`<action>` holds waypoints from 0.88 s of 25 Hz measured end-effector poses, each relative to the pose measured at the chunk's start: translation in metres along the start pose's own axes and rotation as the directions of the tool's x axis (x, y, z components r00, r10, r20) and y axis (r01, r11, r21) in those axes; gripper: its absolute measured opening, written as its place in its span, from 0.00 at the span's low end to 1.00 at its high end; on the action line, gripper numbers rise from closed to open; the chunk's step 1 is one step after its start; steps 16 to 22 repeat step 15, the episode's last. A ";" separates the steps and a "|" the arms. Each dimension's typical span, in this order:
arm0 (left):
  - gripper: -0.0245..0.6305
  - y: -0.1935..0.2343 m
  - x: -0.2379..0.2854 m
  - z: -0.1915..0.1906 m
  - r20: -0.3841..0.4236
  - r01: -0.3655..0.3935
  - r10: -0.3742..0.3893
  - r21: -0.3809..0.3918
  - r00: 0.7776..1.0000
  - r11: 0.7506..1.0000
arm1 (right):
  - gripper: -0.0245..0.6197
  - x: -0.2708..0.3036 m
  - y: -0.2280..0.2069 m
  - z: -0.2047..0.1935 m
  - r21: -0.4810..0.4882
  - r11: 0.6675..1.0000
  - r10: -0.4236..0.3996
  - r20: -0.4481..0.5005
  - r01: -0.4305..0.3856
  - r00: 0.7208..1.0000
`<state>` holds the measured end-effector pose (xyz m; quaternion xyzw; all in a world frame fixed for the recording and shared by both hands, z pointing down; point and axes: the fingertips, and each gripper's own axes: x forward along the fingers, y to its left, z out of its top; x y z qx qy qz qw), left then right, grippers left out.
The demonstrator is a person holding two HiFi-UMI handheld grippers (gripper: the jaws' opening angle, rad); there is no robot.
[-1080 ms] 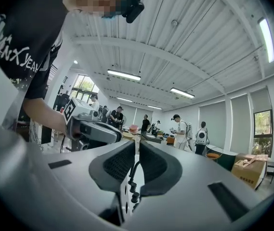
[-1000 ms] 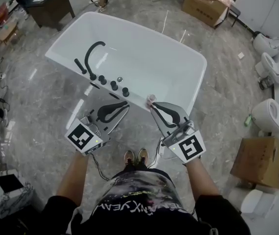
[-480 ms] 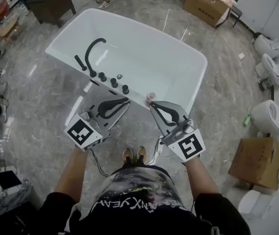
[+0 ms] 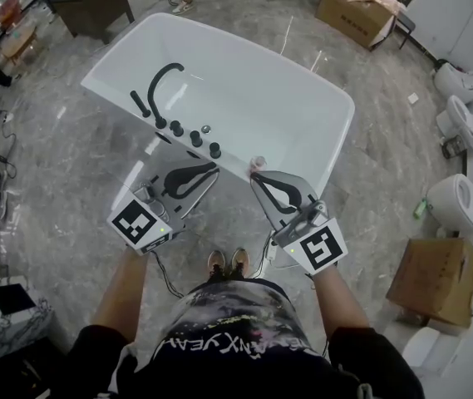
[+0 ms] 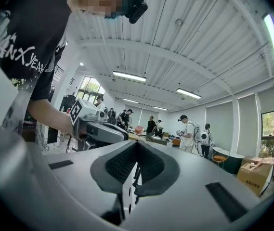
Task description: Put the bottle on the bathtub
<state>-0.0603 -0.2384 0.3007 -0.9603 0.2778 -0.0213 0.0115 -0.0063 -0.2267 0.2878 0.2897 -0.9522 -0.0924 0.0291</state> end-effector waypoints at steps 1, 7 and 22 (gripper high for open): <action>0.11 -0.001 0.000 0.000 0.000 -0.002 0.002 0.000 1.000 1.000 | 0.04 -0.001 -0.001 0.000 0.000 1.000 0.000 -0.001 0.000 1.000; 0.11 -0.001 -0.001 0.002 0.000 -0.009 0.009 0.002 1.000 1.000 | 0.04 -0.003 -0.002 0.001 0.000 1.000 -0.002 -0.002 0.002 1.000; 0.11 -0.004 0.001 0.003 -0.001 -0.015 0.015 0.006 1.000 1.000 | 0.04 -0.007 -0.005 0.003 -0.004 1.000 -0.006 0.007 0.006 1.000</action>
